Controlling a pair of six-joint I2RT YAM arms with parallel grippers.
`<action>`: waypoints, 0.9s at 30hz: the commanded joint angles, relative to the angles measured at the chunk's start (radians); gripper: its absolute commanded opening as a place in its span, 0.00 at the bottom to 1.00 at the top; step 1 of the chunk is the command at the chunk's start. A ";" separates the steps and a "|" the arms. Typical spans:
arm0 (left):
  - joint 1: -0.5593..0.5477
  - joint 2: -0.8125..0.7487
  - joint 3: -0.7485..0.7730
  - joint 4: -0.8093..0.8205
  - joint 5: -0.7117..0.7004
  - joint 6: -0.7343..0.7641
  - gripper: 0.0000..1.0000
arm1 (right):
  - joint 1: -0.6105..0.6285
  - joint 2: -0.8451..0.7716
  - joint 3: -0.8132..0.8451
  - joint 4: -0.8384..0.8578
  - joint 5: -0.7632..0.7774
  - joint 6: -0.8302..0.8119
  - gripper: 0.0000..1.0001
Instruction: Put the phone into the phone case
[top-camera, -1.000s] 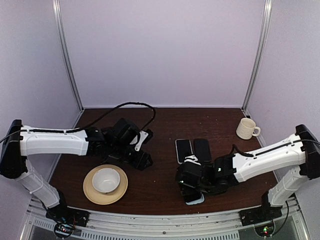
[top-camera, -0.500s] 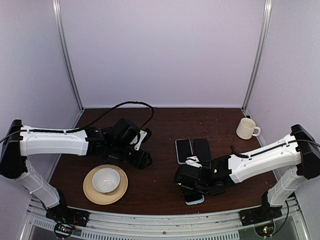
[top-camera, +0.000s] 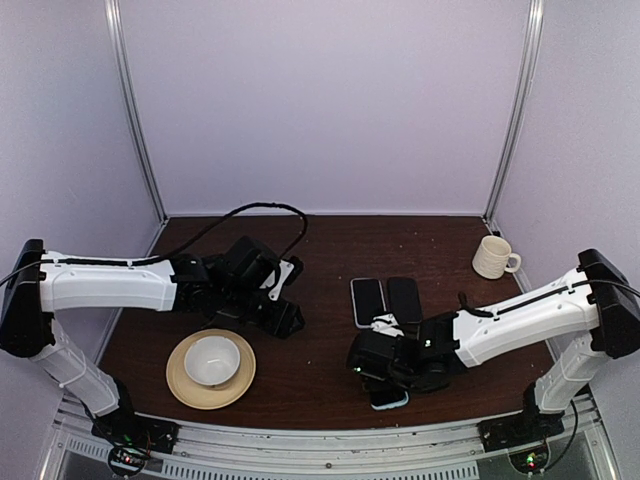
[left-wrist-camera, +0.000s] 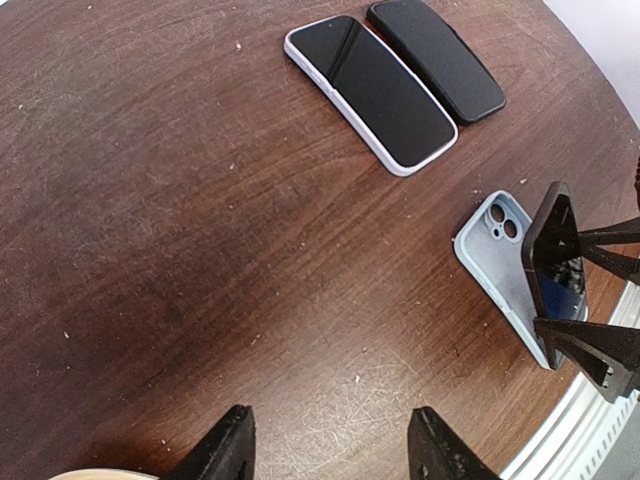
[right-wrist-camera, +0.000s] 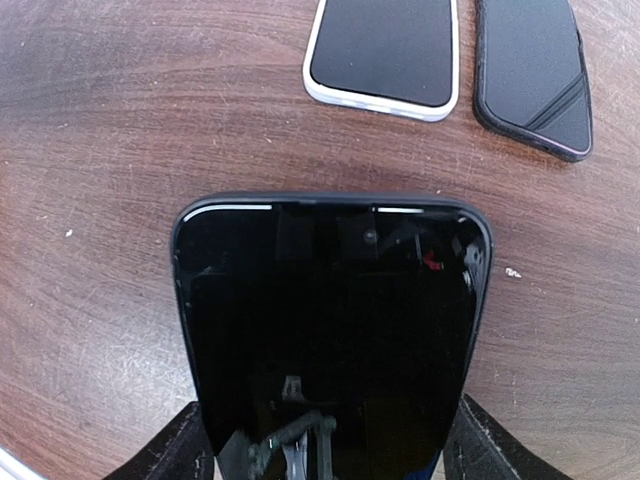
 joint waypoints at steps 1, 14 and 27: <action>-0.003 -0.008 -0.008 0.021 -0.008 0.000 0.56 | 0.002 0.037 0.014 -0.026 -0.006 0.016 0.53; -0.001 -0.023 -0.030 0.039 -0.018 0.001 0.56 | 0.002 0.045 -0.014 -0.012 0.020 0.044 0.52; -0.002 -0.030 -0.043 0.049 -0.041 0.001 0.56 | 0.000 0.084 -0.005 -0.014 -0.063 0.039 0.73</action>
